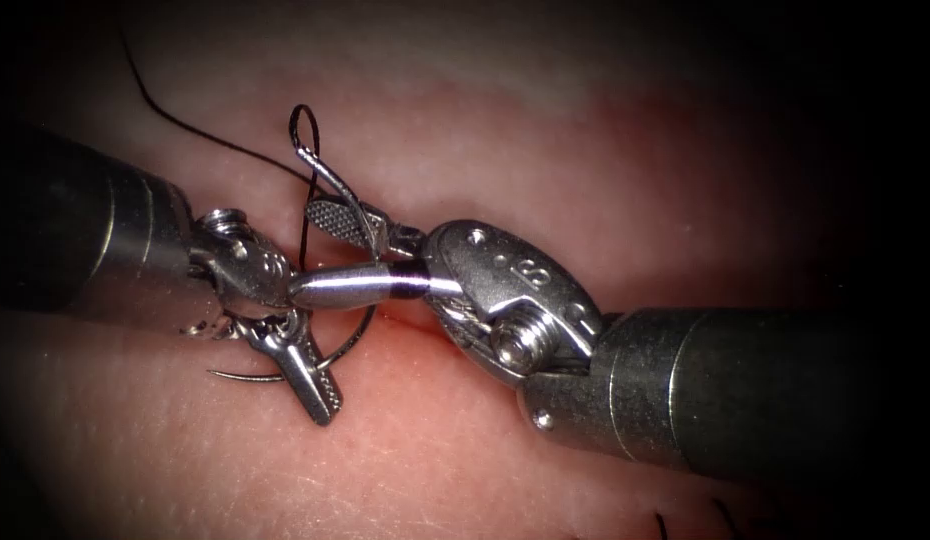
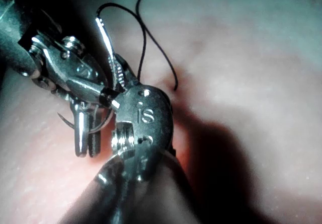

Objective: Wound Closure
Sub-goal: Hand over the needle from the left to the right gripper

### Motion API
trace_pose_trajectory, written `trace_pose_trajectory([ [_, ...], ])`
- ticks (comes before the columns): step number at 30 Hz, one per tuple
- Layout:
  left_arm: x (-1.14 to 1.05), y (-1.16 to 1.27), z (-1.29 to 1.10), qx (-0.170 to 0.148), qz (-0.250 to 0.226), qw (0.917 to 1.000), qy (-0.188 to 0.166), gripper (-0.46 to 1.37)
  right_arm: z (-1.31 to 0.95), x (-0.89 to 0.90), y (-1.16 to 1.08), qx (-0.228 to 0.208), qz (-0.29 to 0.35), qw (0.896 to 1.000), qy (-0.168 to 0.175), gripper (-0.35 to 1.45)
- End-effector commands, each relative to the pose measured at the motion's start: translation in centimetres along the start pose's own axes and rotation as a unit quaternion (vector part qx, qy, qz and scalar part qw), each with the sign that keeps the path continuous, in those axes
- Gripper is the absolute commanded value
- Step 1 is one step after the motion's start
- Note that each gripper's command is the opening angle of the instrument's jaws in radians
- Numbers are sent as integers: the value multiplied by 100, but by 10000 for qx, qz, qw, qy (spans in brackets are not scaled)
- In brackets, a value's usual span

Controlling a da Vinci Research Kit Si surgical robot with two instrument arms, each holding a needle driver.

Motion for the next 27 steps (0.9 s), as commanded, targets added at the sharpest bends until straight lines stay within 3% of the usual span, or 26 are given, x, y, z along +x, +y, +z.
trace_pose_trajectory([
  [1,0,1,-1,-43,-11,10000,16,-35,0,1,0,-15,5,10000,8,90],
  [7,0,2,-1,-35,-104,9999,31,-35,-6,6,2,-138,53,9999,24,95],
  [13,3,3,-2,186,-243,9991,310,-35,-21,17,7,-437,-50,9990,46,98],
  [17,7,5,-4,389,-1046,9914,688,-35,-30,22,7,-555,-31,9984,52,99],
  [23,16,7,-9,602,-1236,9853,1013,-35,-36,22,2,-862,-31,9962,90,99],
  [27,24,8,-10,968,-1339,9750,1488,-32,-39,28,-1,-1214,52,9925,143,97],
])
